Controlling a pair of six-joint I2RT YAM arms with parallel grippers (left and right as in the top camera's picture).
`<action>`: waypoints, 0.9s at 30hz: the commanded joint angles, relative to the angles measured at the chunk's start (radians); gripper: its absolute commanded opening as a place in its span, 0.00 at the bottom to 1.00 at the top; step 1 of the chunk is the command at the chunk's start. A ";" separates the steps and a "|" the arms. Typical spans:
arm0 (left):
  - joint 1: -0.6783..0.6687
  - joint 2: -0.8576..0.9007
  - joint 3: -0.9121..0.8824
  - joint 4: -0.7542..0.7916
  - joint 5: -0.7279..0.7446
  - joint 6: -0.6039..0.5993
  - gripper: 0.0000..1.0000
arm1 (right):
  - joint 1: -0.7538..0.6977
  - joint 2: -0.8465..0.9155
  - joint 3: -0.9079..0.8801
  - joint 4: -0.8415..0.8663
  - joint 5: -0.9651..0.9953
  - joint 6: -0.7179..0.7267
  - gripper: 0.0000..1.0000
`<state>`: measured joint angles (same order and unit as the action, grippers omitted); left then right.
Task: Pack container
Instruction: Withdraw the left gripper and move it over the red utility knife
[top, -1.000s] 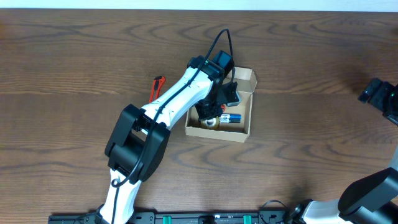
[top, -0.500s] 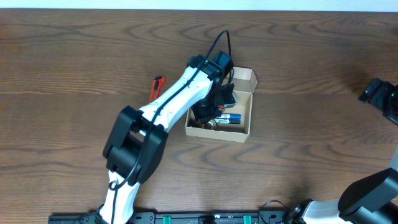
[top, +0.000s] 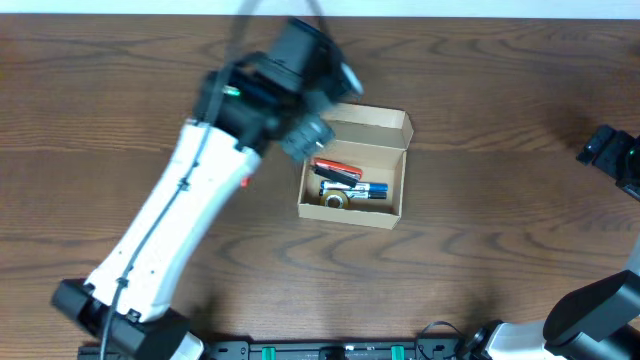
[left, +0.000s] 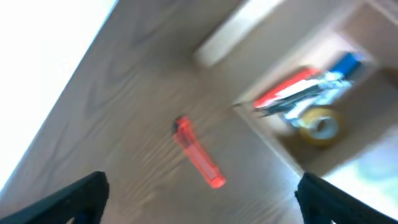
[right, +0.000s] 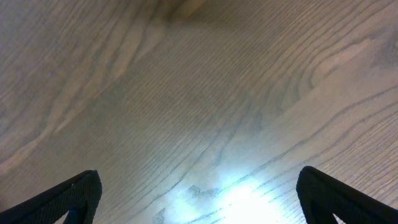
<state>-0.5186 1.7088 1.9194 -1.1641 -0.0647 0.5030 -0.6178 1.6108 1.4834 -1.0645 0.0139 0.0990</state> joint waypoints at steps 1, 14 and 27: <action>0.130 0.033 -0.006 -0.007 -0.052 -0.191 0.95 | -0.003 -0.021 0.006 -0.003 -0.015 0.005 0.99; 0.286 0.151 -0.005 0.047 -0.021 -0.444 1.00 | -0.003 -0.021 0.006 -0.003 -0.030 -0.003 0.99; 0.298 0.537 -0.005 -0.084 0.072 -0.548 0.87 | -0.003 -0.021 0.006 -0.014 -0.030 -0.003 0.99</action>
<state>-0.2260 2.2234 1.9099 -1.2366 -0.0303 -0.0200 -0.6178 1.6104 1.4834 -1.0760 -0.0086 0.0986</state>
